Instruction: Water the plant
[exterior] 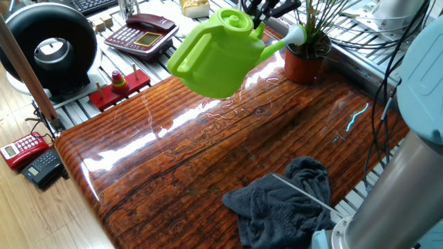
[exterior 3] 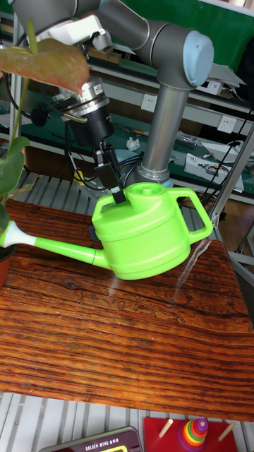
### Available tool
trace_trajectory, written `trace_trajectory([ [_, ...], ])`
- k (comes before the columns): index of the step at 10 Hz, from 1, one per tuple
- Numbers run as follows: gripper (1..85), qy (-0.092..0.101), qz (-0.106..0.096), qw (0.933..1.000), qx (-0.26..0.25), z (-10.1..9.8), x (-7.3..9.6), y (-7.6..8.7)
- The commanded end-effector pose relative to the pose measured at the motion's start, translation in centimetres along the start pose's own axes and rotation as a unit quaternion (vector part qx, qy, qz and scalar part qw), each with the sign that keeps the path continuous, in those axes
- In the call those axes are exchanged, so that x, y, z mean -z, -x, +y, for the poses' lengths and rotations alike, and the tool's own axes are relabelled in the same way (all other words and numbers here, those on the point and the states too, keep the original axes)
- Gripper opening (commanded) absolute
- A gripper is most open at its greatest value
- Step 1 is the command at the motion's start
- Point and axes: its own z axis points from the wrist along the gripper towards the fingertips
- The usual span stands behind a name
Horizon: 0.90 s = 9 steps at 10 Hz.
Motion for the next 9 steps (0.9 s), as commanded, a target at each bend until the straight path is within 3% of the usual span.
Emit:
trace_trajectory([
  [1,1.0,-0.003,-0.007,1.0000,0.003,-0.12,0.36,0.27],
  [9,1.0,-0.003,-0.005,1.0000,-0.002,-0.04,0.58,-0.24],
])
